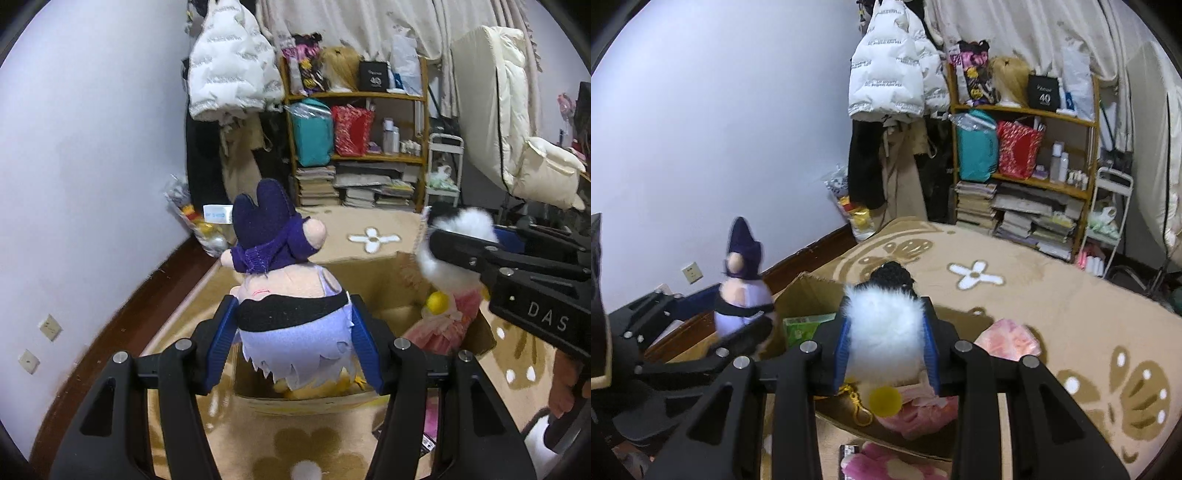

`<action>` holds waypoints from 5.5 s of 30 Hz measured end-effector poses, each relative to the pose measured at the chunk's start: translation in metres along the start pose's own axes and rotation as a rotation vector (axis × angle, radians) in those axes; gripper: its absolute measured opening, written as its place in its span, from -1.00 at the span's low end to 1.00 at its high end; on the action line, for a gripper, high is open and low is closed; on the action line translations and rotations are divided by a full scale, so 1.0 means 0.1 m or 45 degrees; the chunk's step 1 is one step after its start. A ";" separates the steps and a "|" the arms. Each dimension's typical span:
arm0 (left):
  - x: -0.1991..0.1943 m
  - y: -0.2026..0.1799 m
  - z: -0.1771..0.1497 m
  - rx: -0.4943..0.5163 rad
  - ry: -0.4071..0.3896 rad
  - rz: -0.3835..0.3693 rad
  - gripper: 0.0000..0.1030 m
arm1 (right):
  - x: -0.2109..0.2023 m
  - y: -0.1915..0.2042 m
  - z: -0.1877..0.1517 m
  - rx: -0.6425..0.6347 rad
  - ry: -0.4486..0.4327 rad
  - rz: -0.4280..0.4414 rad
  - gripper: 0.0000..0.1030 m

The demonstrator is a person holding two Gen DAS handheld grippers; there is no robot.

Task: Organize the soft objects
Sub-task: 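Carry the doll over the box and open both tools to drop it, then withdraw both tools and move toward the pink bear and black tissue pack, then lower the right tool onto the pink bear while the left tool grasps the black tissue pack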

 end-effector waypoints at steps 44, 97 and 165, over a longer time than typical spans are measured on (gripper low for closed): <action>-0.71 0.24 -0.40 -0.045 0.084 0.162 0.99 | -0.91 0.07 -0.41 0.119 0.134 -0.039 1.00; -0.06 -0.20 -1.16 0.019 0.223 0.135 0.99 | -0.28 -0.35 -1.52 0.464 0.335 -0.064 1.00; 0.53 -0.68 -1.74 0.084 0.612 -0.053 0.99 | 0.29 -0.40 -2.16 0.767 0.603 0.136 1.00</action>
Point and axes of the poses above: each gripper's, at about its wrist camera, not at the fingertips, and x roughly the way its jaws point, y to its left, z to its top, the point moved 8 cm from there along x, roughly the way its jaws point, and after that the axes turned 11 degrees about -x, right-handed, at the moved point
